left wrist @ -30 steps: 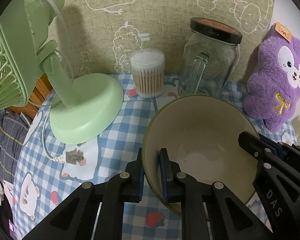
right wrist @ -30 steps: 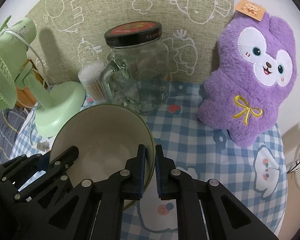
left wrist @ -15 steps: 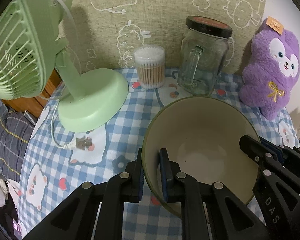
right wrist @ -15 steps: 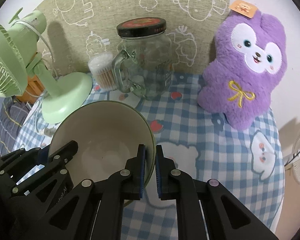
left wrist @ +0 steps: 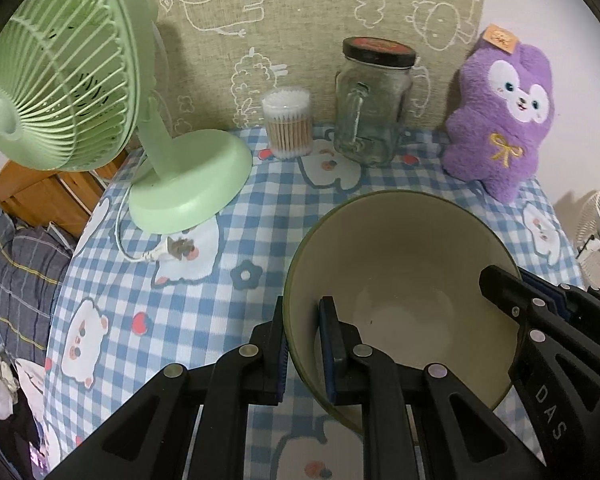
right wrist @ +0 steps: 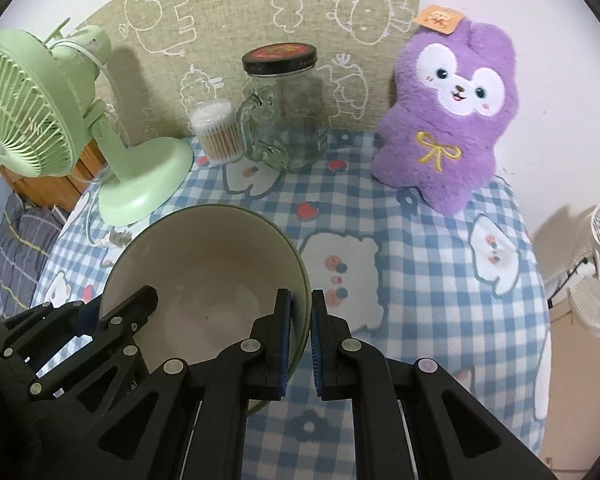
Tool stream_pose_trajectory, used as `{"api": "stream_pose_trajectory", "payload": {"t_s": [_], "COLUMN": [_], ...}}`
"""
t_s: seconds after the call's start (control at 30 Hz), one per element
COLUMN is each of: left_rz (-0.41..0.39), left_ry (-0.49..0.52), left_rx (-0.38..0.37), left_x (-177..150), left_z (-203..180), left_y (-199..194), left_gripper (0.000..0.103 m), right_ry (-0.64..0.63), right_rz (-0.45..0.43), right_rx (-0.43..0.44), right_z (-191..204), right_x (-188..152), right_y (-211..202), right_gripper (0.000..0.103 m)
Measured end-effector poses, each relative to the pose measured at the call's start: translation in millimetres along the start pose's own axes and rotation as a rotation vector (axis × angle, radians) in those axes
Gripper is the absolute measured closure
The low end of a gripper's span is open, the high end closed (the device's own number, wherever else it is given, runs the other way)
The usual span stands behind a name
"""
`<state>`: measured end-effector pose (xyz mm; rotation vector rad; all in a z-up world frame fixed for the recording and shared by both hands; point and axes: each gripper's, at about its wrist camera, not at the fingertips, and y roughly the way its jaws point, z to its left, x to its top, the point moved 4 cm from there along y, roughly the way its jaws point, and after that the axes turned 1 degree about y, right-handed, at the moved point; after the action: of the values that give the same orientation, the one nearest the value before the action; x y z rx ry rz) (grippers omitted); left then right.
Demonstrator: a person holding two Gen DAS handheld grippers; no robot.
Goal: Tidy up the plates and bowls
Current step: 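Lift the blue-patterned bowl off the table with both grippers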
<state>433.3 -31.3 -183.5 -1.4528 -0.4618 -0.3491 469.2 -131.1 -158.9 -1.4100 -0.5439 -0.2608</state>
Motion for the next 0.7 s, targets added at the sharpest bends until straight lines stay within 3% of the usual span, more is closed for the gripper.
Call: {"api": "stream_pose_trajectory", "payload": {"t_s": [0.7], "left_rz": [-0.072], "left_ry": [0.069], "left_rx": [-0.087], "left_x": [-27], "left_z": [5], "left_y": [-94], "left_gripper": [0.092], "right_ry": [0.09], "right_rz": [-0.09], "right_rx": [-0.081], "right_z": [11], "right_x": [-39], "right_y": [-107], "right_gripper": [0.091]}}
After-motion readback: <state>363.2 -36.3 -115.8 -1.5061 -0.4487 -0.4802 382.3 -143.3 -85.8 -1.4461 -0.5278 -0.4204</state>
